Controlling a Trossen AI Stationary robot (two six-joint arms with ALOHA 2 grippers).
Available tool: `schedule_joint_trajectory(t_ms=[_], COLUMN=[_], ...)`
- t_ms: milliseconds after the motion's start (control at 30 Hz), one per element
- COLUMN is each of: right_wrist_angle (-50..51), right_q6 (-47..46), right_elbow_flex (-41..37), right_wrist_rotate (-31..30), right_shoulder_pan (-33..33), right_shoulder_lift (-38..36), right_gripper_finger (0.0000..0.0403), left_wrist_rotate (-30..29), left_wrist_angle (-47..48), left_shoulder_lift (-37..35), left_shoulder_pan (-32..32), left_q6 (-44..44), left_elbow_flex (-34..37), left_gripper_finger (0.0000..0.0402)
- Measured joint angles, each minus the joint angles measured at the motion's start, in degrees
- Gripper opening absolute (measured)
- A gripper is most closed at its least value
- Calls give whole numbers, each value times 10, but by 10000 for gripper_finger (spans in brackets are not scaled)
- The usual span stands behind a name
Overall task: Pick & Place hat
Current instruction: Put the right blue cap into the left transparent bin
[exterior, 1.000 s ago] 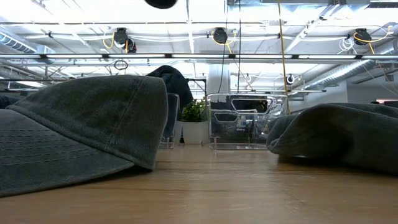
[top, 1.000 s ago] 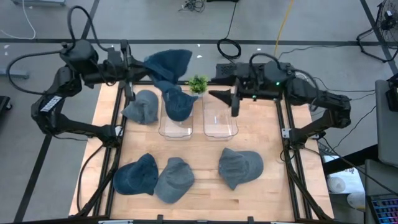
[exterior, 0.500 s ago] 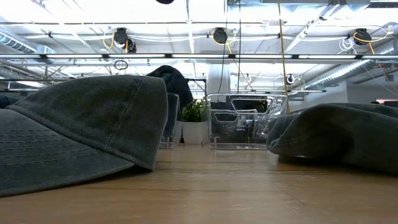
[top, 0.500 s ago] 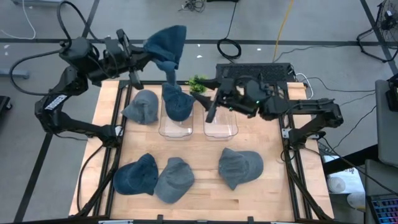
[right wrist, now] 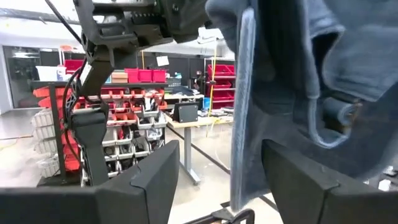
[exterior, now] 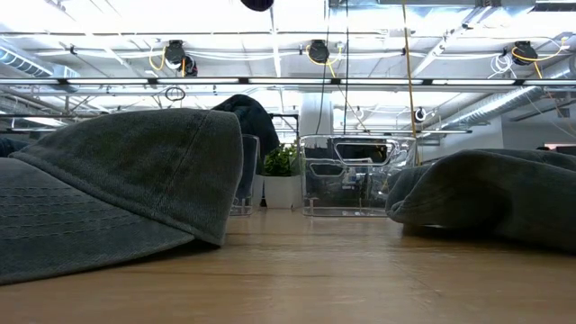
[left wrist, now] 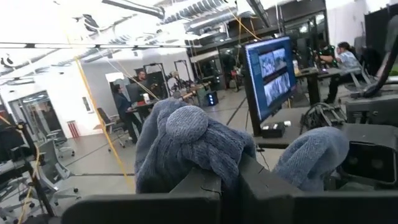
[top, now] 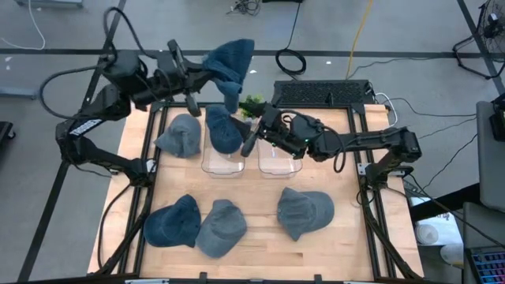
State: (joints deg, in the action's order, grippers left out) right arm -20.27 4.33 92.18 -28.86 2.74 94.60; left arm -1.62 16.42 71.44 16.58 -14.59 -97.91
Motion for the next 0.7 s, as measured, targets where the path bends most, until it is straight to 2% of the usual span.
schedule_joint_trajectory(t_ms=[267, 400, 533, 700], right_wrist_angle=[0, -1, 0, 0], right_q6=[-3, -3, 0, 27], right_elbow_flex=[0, 0, 0, 0], right_wrist_rotate=[-13, -12, -12, -13], right_shoulder_pan=[0, 0, 1, 2], right_shoulder_lift=[0, -1, -1, -1], right_gripper_finger=[209, 184, 128, 22], left_wrist_rotate=[-4, -20, -25, -21], left_wrist_angle=[-12, -32, -33, -30], left_shoulder_lift=[22, 23, 23, 23], left_shoulder_pan=[-21, -32, -32, -32], left_q6=[3, -3, -3, 21], left_elbow_flex=[0, 0, 0, 0], left_gripper_finger=[4, 4, 4, 10])
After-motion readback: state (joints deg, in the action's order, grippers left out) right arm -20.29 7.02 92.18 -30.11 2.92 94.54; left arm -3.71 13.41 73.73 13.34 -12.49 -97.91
